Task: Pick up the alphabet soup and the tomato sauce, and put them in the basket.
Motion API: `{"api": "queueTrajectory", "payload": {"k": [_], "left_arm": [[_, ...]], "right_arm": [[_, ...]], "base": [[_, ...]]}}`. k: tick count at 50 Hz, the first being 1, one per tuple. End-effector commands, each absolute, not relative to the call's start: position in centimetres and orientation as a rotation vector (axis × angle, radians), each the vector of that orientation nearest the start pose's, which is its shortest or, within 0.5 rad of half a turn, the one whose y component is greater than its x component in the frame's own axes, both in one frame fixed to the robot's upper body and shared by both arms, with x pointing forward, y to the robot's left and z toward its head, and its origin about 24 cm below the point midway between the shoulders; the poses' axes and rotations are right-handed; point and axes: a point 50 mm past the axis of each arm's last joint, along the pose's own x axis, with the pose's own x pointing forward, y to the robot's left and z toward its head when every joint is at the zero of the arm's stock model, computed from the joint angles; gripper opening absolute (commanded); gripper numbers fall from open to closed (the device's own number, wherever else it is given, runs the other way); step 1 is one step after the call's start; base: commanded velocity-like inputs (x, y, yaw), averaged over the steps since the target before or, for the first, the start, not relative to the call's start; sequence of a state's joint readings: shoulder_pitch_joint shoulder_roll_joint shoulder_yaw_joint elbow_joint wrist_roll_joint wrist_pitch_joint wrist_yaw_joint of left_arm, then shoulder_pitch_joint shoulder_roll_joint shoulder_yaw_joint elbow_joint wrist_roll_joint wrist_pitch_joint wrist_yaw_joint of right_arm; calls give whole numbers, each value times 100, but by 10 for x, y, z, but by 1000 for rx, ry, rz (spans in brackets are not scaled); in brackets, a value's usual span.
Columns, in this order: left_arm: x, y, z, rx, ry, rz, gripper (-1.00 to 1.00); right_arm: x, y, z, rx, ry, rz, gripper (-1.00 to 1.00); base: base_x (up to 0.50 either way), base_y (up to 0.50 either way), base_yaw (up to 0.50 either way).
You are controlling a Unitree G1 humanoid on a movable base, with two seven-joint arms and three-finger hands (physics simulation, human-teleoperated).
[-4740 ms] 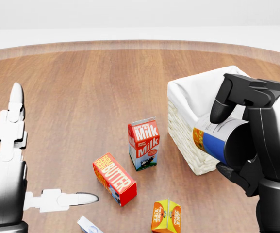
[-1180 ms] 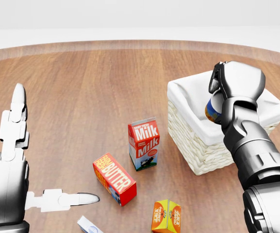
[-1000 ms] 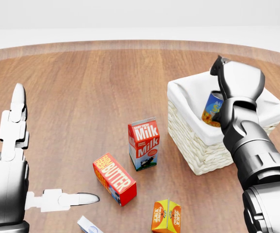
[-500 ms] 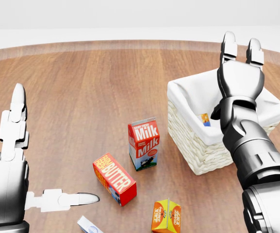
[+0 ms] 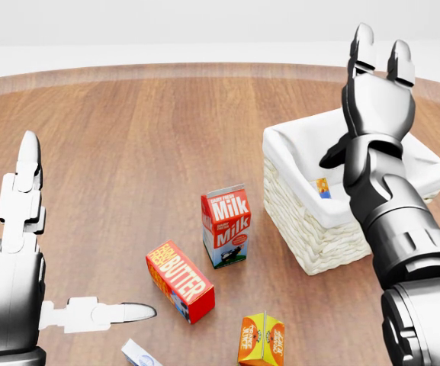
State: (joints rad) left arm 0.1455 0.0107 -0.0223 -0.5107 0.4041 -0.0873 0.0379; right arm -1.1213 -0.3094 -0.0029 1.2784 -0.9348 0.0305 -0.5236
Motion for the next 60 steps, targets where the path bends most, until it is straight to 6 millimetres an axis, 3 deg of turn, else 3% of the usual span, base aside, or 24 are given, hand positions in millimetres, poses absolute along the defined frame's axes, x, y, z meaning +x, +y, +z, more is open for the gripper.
{"api": "queueTrajectory", "payload": {"k": [1,9,36,60], "left_arm": [[209,151,135,412,-459,109,100],[210,152,134,412,-455,110,100],[210,151,133,415,-453,107,100],[210,151,133,416,-453,108,100]], "right_arm": [[416,-191,179,-1068,-211,-436,100],[418,-191,186,-915,-213,-426,100],[418,-192,174,-564,-114,-346,100],[406,-177,201,-509,-321,-271,100]], "base": [[0,0,0],[0,0,0],[0,0,0],[0,0,0]]}}
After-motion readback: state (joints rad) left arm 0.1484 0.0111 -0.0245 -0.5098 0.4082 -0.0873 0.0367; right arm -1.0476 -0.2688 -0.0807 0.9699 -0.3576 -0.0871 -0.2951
